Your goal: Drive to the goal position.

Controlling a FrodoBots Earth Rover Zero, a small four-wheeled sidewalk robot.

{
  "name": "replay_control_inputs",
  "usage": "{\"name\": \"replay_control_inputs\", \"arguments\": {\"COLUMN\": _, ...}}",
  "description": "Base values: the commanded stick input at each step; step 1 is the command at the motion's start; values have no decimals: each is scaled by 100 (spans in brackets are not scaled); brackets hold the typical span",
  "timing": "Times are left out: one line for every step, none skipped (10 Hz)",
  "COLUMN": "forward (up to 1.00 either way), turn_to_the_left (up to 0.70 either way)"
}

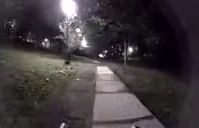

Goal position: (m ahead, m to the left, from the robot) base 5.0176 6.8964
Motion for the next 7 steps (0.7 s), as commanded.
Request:
{"name": "replay_control_inputs", "arguments": {"forward": 45, "turn_to_the_left": 0}}
{"name": "replay_control_inputs", "arguments": {"forward": 45, "turn_to_the_left": 0}}
{"name": "replay_control_inputs", "arguments": {"forward": 45, "turn_to_the_left": 0}}
{"name": "replay_control_inputs", "arguments": {"forward": 45, "turn_to_the_left": 0}}
{"name": "replay_control_inputs", "arguments": {"forward": 45, "turn_to_the_left": 0}}
{"name": "replay_control_inputs", "arguments": {"forward": 45, "turn_to_the_left": 0}}
{"name": "replay_control_inputs", "arguments": {"forward": 45, "turn_to_the_left": 0}}
